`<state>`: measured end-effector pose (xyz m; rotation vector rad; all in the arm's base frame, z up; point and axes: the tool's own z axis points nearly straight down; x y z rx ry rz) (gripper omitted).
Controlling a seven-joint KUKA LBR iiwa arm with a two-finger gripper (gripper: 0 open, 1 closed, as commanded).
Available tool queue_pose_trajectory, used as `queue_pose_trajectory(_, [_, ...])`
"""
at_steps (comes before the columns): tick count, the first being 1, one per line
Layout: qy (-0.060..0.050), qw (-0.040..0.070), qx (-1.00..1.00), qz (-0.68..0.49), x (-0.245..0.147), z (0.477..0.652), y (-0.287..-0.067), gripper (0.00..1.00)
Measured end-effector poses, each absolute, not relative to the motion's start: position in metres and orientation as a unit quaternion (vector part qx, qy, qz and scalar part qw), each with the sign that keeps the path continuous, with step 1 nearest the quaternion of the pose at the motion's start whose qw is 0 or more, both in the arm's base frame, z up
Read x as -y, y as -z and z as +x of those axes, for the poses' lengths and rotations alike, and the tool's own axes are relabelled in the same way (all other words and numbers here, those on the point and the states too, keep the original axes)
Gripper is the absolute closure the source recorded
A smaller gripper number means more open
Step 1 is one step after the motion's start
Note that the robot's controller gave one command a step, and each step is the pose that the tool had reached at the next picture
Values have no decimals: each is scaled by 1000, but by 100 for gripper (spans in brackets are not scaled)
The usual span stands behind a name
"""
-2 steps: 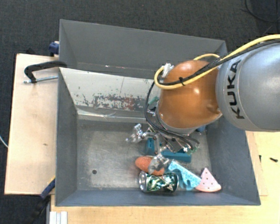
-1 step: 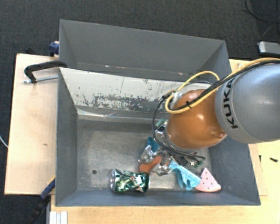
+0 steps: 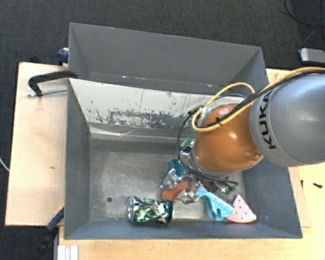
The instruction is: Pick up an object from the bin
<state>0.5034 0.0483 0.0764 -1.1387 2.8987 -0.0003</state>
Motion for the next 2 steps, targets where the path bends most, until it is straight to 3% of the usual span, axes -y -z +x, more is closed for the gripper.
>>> queue_pose_trajectory(1, [0, 5, -886, -463, -129, 573, -194, 100])
queue_pose_trajectory(2, [-1, 3, -887, -463, -128, 572, -193, 100])
